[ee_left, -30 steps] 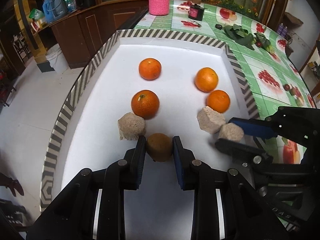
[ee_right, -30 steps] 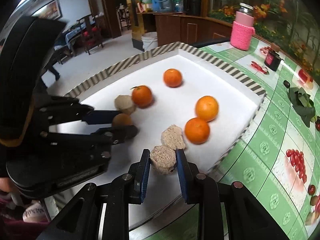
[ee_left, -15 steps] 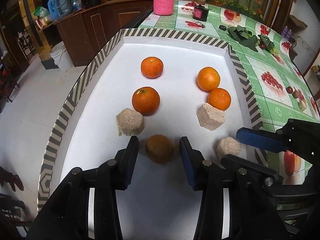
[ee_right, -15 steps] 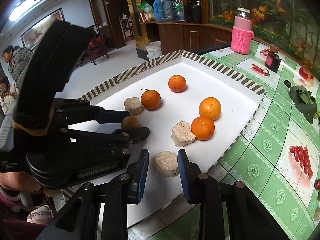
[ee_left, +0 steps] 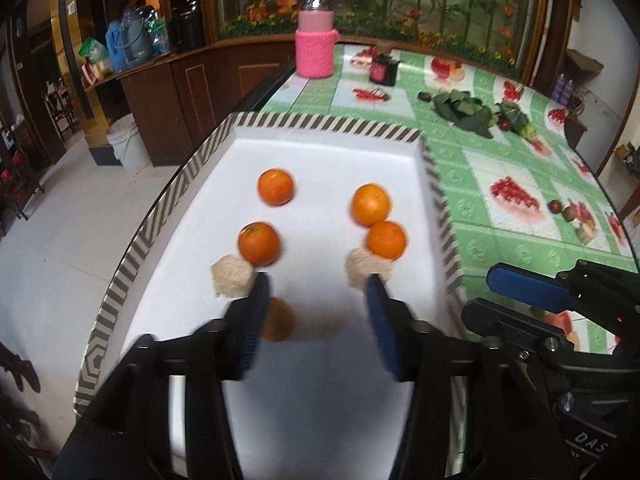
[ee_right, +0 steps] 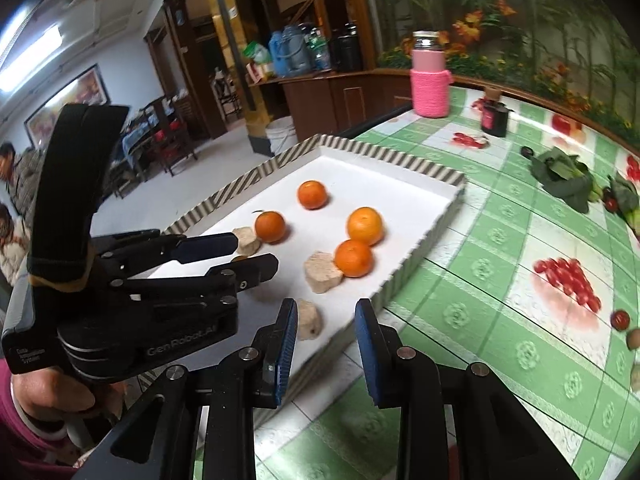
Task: Organize fruits
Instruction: 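Move both open grippers back over the cloth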
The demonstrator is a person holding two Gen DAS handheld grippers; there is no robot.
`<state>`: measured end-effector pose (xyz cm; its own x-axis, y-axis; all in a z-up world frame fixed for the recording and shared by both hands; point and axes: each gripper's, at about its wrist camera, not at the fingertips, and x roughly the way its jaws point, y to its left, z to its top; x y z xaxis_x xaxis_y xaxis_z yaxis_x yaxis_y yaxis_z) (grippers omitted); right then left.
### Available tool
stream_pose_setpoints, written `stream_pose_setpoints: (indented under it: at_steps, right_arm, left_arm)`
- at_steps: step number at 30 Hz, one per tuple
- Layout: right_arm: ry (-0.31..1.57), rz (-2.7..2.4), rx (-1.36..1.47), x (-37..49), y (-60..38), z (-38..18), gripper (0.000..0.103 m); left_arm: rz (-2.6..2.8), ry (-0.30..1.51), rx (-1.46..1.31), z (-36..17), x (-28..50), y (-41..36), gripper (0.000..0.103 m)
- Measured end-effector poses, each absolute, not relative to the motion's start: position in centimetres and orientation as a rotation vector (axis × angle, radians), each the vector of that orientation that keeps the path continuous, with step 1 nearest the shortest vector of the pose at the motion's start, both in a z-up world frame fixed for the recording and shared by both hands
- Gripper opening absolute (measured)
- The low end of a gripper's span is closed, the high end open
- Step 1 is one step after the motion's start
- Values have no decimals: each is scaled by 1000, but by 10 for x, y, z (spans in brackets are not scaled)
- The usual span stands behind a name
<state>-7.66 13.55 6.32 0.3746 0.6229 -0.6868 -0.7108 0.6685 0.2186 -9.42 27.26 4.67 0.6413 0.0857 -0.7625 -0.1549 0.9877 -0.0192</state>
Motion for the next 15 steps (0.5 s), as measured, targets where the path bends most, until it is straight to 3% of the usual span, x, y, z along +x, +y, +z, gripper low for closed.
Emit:
stream_pose_setpoints:
  at_steps: [1, 15]
  right_arm:
    - [820, 850, -111, -76, 131, 64, 28]
    - [812, 692, -30, -66, 52, 62, 29]
  left_arm:
    - [129, 849, -89, 49, -95, 269, 66]
    - [24, 828, -31, 59, -87, 202, 67]
